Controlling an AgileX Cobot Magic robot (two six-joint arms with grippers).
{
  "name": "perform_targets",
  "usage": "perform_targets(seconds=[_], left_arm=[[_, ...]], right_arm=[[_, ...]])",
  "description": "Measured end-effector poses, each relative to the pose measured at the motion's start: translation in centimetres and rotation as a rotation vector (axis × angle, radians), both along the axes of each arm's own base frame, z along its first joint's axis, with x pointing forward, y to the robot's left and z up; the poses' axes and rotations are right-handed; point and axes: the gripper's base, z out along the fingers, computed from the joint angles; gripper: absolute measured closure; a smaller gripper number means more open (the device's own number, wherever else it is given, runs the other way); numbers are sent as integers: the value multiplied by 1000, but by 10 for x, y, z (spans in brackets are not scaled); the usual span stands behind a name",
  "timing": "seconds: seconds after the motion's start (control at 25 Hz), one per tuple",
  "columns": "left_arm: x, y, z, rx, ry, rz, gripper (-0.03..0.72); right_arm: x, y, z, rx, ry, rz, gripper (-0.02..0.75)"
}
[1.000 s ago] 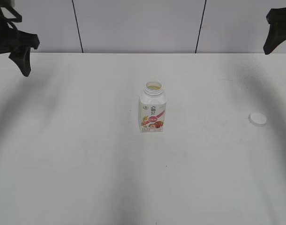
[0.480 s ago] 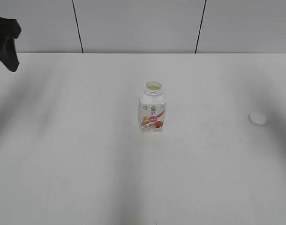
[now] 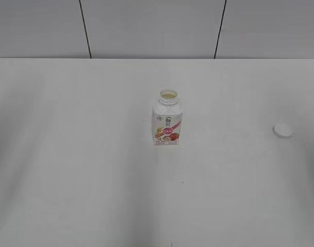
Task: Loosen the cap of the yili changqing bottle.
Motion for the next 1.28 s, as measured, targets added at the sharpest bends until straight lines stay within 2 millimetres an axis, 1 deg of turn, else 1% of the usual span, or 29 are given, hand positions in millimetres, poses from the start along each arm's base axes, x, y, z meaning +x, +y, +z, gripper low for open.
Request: perform_targets(seconds=[0.04,0.12,0.2,0.28,0.44,0.6,0.64,0.68,0.84,0.96,1.08,1.28], left_arm=[[-10,1,0,-3,-17,0,155],[-35,5,-1,-10,-65,0,165],[-62,9,0,-23,-139,-1,174],[-85,12,-3,-31,-203,-2,184],[-124,17,-11,-53,-363,-7,195],[-153,21,-24,-50,-496,-36,197],[-160,22,-28,-52,-522,-40,197],[-166,22,-32,-58,-546,-43,197],[-183,21,-47,-112,-619,-59,197],[-189,20,-51,-129,-654,-69,197],[-188,19,-50,-136,-671,-78,197],[-183,18,-56,-137,-681,-87,197]], right_arm=[[-13,0,1,-1,-38,0,152],[-33,1,0,-3,-88,0,152],[-49,1,-5,-6,-123,-1,152],[-64,1,-10,-12,-161,-2,152],[-81,0,-31,-21,-188,-6,152],[-93,0,-65,-38,-164,12,152],[-96,0,-71,-40,-171,13,152],[-100,1,-74,-42,-194,14,152],[-120,1,-71,-47,-362,8,152],[-138,1,-72,-51,-477,6,152],[-142,1,-75,-54,-499,3,152],[-140,1,-76,-58,-503,5,152]])
